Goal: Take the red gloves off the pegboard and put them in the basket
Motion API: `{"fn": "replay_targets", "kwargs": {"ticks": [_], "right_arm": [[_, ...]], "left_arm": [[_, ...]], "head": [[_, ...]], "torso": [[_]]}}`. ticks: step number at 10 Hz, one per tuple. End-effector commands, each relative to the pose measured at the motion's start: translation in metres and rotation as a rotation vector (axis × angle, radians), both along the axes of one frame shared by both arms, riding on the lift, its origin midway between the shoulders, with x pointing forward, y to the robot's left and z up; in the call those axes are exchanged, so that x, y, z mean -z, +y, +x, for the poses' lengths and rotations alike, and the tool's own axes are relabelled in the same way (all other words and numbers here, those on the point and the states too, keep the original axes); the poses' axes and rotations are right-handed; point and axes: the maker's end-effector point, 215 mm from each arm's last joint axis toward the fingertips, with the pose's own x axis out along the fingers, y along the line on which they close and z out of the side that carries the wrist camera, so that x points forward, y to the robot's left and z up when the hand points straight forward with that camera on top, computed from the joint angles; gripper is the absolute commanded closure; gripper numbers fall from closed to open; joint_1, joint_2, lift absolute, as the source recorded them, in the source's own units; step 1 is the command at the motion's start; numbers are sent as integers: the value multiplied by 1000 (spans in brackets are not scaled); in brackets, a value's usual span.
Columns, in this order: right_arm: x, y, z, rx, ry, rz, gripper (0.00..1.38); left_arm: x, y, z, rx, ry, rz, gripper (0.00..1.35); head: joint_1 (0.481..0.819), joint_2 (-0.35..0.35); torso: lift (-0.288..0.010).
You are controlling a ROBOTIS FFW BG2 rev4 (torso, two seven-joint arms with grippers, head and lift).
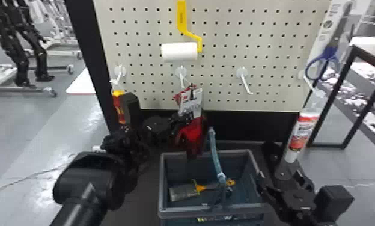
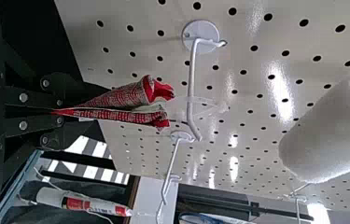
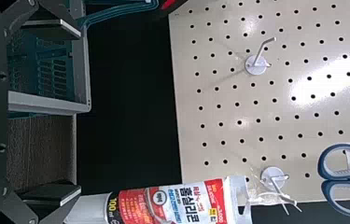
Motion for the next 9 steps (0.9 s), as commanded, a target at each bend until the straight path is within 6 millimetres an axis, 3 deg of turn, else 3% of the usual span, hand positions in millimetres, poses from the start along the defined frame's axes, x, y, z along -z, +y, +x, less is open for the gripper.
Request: {"fn": "replay_targets", "kwargs": {"ticks": [1, 9], "right_arm": [[0, -1, 0, 1, 0, -1, 136], [2, 0, -2, 0, 5, 4, 136]], "left_arm": [[1, -6, -6, 3, 10, -19, 1142], [-14, -20, -29, -59, 12, -119, 1144]], "head": [[549, 0], [549, 0]], "torso": [[-100], [-100]]}}
